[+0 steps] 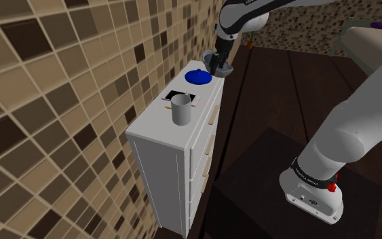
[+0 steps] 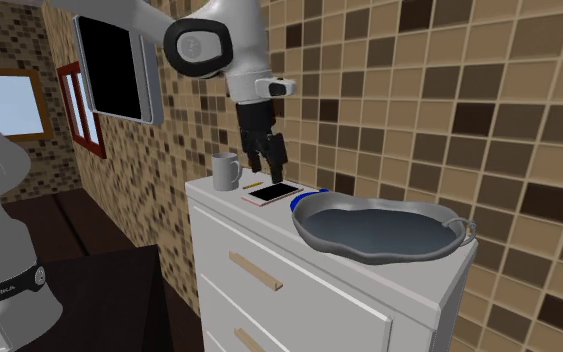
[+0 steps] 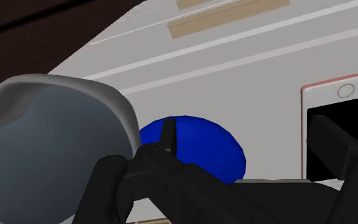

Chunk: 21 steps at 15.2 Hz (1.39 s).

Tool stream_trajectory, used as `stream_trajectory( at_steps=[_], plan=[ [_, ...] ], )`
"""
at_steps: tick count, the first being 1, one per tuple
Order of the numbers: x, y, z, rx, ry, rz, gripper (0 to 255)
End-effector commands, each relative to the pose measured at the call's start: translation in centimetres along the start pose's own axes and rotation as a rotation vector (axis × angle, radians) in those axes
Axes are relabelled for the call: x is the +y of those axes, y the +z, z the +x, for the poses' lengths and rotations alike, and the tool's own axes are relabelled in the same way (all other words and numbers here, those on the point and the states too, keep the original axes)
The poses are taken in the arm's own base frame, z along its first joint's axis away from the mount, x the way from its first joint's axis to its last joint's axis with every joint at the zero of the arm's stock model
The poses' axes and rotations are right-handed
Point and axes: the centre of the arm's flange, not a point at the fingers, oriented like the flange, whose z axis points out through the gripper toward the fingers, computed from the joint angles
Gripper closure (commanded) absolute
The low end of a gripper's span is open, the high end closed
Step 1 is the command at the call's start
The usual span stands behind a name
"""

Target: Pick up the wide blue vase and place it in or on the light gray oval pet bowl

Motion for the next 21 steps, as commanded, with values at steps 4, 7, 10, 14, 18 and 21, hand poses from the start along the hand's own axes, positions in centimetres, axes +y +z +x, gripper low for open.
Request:
stream_trajectory(
  at_steps=[4,7,10,14,18,21],
  plan=[
    [2.1,1.3,4.8,0.09,-0.031,-0.005,0],
    [3.5,1.9,7.6,0.142,-0.05,-0.008,0],
    [4.0,3.1,8.8,0.16,-0.056,-0.009,0],
    [4.0,5.2,9.1,0.16,-0.056,-0.009,0],
    [4.0,6.1,9.2,0.16,-0.056,-0.009,0],
    [4.0,6.1,9.2,0.16,-0.056,-0.009,0]
  ],
)
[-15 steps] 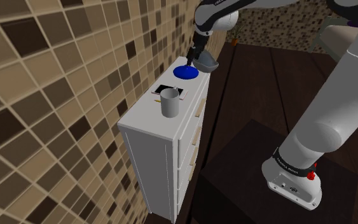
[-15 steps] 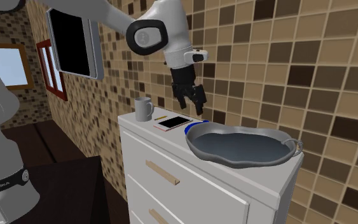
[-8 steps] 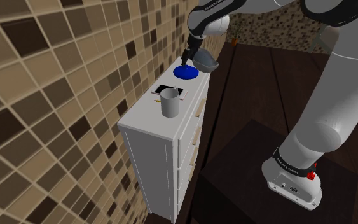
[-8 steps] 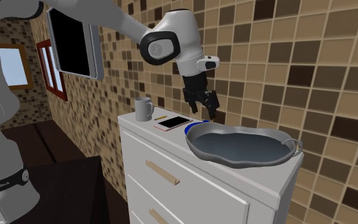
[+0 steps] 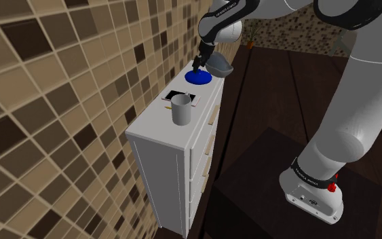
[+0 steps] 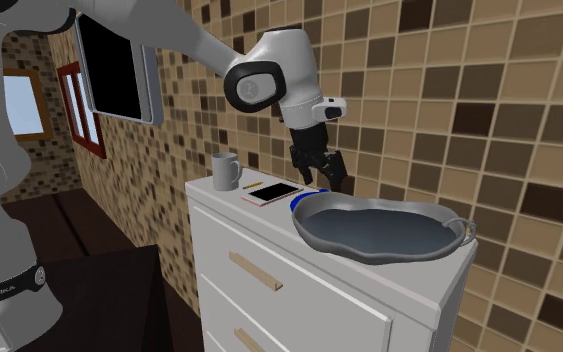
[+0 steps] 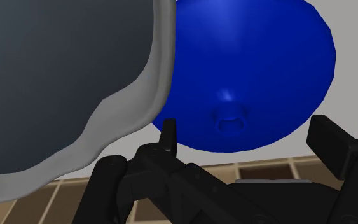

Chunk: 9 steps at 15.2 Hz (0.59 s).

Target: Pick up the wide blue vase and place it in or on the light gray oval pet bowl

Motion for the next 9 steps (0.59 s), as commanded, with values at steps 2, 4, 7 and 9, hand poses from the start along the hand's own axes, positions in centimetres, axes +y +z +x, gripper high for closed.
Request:
stream_trajectory(
  at_steps=[2,4,7,9],
  plan=[
    [0.0,0.0,0.0,0.0,0.0,0.0,0],
    [0.0,0.0,0.0,0.0,0.0,0.0,255],
    [0.0,0.0,0.0,0.0,0.0,0.0,255],
    [0.0,0.01,0.01,0.0,0.0,0.0,255]
  ],
)
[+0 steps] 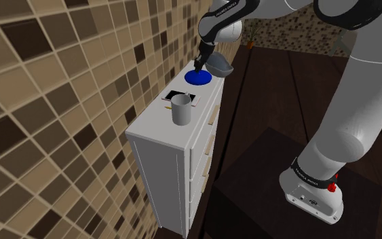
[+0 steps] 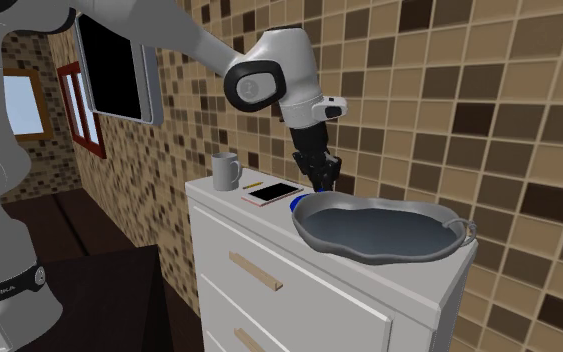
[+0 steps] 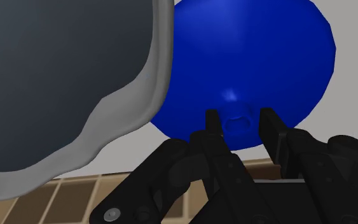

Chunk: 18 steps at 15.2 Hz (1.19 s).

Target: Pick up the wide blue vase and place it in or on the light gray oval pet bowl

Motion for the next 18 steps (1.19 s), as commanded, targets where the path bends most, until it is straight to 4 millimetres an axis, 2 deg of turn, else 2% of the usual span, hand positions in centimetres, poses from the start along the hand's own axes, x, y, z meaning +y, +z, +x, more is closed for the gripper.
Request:
stream_trajectory(
  at_steps=[1,4,18],
  plan=[
    [-0.1,0.1,-0.1,-0.003,0.0,0.001,255],
    [0.0,0.1,0.0,-0.003,0.0,0.001,255],
    [0.1,-6.9,2.3,-0.003,0.0,0.001,255]
  ],
)
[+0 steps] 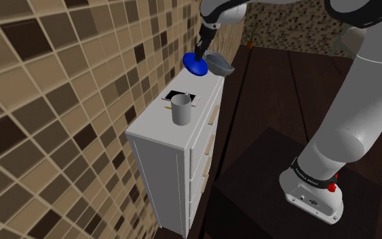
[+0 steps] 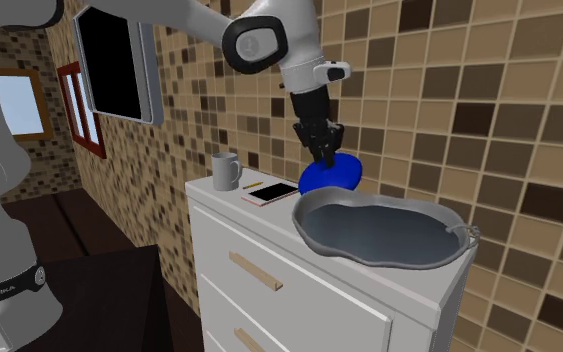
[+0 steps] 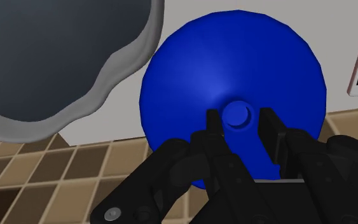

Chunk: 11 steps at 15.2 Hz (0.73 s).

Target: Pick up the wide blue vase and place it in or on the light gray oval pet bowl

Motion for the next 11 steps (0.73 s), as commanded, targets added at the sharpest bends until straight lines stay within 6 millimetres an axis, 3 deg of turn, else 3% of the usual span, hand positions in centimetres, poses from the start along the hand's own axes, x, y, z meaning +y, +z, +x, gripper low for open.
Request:
stream_trajectory(
  at_steps=[1,11],
  plan=[
    [0.0,-1.0,0.3,0.0,0.0,0.0,255],
    [0.1,-6.0,1.9,0.0,0.0,0.0,255]
  ],
)
